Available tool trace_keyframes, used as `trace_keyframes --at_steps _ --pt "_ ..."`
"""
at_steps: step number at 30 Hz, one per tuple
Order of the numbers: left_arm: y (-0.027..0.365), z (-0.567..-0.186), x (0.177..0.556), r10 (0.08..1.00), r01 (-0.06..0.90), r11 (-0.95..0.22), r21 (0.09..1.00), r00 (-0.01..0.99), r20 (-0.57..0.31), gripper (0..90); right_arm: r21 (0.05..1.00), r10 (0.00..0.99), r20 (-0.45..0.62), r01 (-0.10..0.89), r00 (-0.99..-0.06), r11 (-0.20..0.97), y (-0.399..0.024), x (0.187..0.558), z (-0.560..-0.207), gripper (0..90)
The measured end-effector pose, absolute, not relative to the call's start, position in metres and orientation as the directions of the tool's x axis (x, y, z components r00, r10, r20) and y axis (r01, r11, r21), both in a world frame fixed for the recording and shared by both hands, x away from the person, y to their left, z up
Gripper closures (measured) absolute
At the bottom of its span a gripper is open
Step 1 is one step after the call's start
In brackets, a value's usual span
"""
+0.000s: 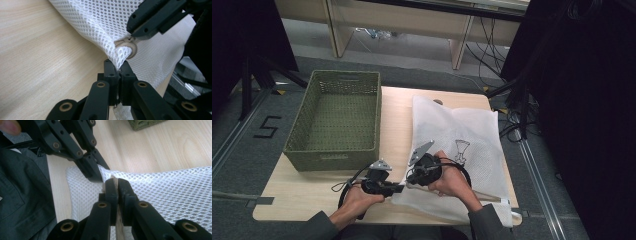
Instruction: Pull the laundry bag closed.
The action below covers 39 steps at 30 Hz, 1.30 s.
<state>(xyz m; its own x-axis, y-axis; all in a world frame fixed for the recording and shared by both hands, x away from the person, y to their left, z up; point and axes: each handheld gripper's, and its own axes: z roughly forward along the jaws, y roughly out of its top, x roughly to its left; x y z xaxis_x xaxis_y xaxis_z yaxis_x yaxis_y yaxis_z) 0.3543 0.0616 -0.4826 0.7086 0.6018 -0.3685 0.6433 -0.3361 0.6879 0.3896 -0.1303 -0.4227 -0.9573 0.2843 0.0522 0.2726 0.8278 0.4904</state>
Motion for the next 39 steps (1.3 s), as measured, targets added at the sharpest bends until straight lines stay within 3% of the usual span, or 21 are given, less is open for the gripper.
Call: trace_keyframes --at_steps 3,9,20,28,35,39 --pt "0.063 -0.485 0.355 0.578 0.66 -0.313 0.683 0.703 -0.414 86.5 0.501 0.282 0.048 0.267 -0.958 0.823 -0.132 0.386 -0.42 88.0" --pt "0.061 -0.484 0.353 0.601 0.651 -0.334 0.682 0.704 -0.378 86.2 0.493 0.284 0.046 0.269 -0.958 0.828 -0.132 0.385 -0.423 87.9" --pt "0.063 -0.489 0.356 0.591 0.69 -0.298 0.659 0.676 -0.44 85.7 0.505 0.292 0.05 0.276 -0.955 0.818 -0.135 0.382 -0.428 88.0" --pt "0.058 -0.49 0.357 0.538 0.682 -0.354 0.64 0.708 -0.457 72.1 0.51 0.286 0.043 0.267 -0.957 0.818 -0.134 0.383 -0.427 87.9" --pt "0.061 -0.486 0.361 0.524 0.696 -0.329 0.638 0.697 -0.49 55.6 0.513 0.268 0.044 0.252 -0.962 0.821 -0.135 0.383 -0.426 87.9" --pt "0.071 -0.479 0.364 0.52 0.706 -0.298 0.642 0.684 -0.511 52.5 0.512 0.273 0.049 0.259 -0.961 0.819 -0.137 0.382 -0.426 87.9"
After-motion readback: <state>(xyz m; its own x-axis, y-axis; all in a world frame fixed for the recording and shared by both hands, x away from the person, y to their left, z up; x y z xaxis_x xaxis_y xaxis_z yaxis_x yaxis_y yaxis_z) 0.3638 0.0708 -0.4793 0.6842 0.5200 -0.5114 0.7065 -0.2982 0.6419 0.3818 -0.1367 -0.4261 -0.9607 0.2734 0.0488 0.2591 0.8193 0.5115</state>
